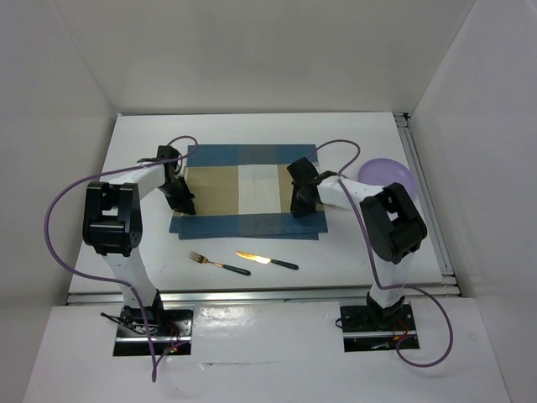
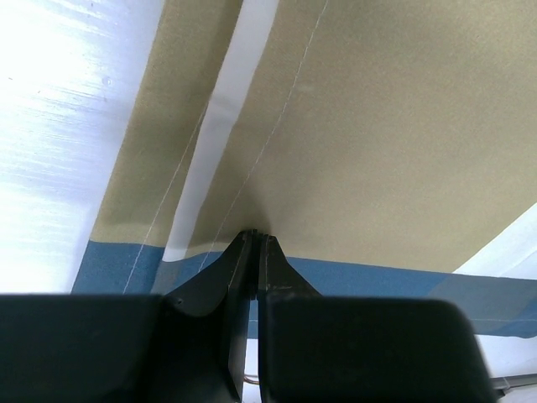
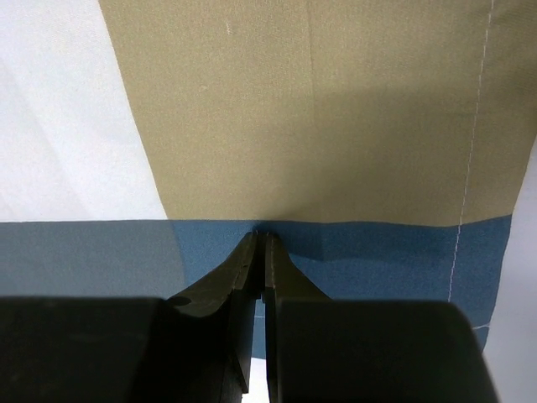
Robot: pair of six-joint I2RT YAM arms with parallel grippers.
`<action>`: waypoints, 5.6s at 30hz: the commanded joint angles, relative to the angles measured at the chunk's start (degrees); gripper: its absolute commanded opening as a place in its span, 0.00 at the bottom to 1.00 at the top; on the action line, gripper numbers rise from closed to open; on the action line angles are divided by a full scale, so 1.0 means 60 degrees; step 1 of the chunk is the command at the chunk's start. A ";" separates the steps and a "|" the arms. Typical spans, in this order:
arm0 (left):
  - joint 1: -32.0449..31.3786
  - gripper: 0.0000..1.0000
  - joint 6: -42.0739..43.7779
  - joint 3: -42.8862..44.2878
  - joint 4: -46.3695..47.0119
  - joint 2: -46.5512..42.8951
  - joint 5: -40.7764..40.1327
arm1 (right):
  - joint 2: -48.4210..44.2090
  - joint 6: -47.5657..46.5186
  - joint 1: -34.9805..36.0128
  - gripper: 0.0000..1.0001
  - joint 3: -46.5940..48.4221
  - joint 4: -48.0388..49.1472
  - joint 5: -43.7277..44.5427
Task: Set the dinner table for one person
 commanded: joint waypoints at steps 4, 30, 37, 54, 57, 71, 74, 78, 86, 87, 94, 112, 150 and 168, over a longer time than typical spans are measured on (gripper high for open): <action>-0.0083 0.15 0.0063 -0.0137 -0.0165 -0.0247 -0.0191 | 0.0334 0.0102 -0.0107 0.08 -0.1049 -0.1789 0.0648; -0.0464 0.30 0.0634 0.2206 -0.1586 -0.2648 -0.0308 | -0.3401 -0.0908 -0.2904 0.78 0.2015 -0.3226 0.1235; -0.0464 0.51 0.1132 0.2309 -0.1952 -0.3410 -0.0221 | -0.3080 -0.1099 -0.3828 0.77 0.1384 -0.2654 0.0648; -0.0552 0.52 0.1220 0.1606 -0.1659 -0.4144 0.0249 | -0.2141 -0.1026 -0.4063 0.00 0.1484 -0.1848 0.0719; -0.0552 0.52 0.1220 0.1606 -0.1558 -0.4245 0.0425 | -0.2259 -0.1376 -0.3975 0.00 0.2201 -0.1951 0.1175; -0.0552 0.64 0.1440 0.0816 -0.1205 -0.5285 0.1098 | 0.2940 -0.2009 -0.2905 0.00 0.8835 -0.3693 0.0529; -0.0552 0.64 0.1352 0.0683 -0.1293 -0.5417 0.1099 | 0.3352 -0.1920 -0.2730 0.00 0.9175 -0.3782 0.0662; -0.0552 0.64 0.1352 0.0288 -0.1293 -0.5609 0.1099 | 0.3702 -0.1920 -0.2729 0.00 0.9176 -0.3694 0.0837; -0.0552 0.64 0.1352 0.0112 -0.1293 -0.5609 0.1187 | 0.3675 -0.1920 -0.2554 0.49 0.9059 -0.3782 0.0824; -0.0552 0.64 0.1352 0.0112 -0.1293 -0.5609 0.1187 | 0.3674 -0.1920 -0.2554 0.56 0.9059 -0.3695 0.0823; -0.0552 0.64 0.1440 0.0301 -0.1380 -0.5609 0.1187 | 0.2958 -0.1920 -0.2656 0.86 1.0010 -0.3929 0.0384; -0.0552 0.65 0.1527 0.0654 -0.1381 -0.5696 0.1156 | -0.3251 0.0145 -0.7531 0.92 0.0089 -0.1209 -0.1327; -0.0639 0.65 0.1527 0.0639 -0.1293 -0.5594 0.1260 | -0.3220 0.2183 -0.7871 0.00 -0.1327 0.0583 -0.0392; -0.0726 0.64 -0.0329 -0.0556 -0.2377 -0.7023 -0.0742 | -0.1969 -0.0058 -0.1649 0.00 0.2612 0.0305 -0.2631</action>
